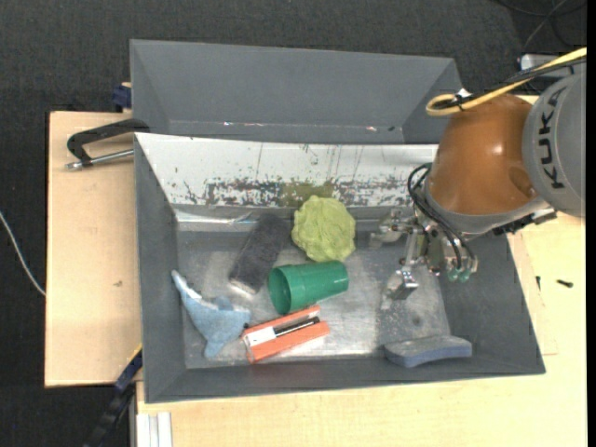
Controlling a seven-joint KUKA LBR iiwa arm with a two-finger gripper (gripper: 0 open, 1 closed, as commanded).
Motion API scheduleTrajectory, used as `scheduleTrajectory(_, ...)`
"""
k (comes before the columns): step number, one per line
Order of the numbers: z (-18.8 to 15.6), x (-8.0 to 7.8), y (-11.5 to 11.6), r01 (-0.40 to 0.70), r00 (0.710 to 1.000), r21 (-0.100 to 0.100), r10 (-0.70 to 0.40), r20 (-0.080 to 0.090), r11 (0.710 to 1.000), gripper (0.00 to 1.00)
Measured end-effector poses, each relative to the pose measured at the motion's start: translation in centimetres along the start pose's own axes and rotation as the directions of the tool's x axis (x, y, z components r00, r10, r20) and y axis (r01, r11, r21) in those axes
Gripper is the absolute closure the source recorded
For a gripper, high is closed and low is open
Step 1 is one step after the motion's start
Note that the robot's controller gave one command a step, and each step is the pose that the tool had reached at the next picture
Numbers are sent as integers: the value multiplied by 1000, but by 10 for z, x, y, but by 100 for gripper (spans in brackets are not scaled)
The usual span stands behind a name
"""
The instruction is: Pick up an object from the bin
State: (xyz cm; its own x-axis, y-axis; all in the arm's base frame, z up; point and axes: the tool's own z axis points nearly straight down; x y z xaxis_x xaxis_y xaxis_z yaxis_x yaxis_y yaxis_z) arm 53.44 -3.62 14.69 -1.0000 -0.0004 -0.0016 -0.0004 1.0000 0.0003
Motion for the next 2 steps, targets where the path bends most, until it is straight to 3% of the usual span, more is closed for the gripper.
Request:
scheduleTrajectory(1,0,0,0,0,1000,0,0,0,1000,0)
scheduleTrajectory(2,-19,-22,45,39,999,1,-39,3,999,0)
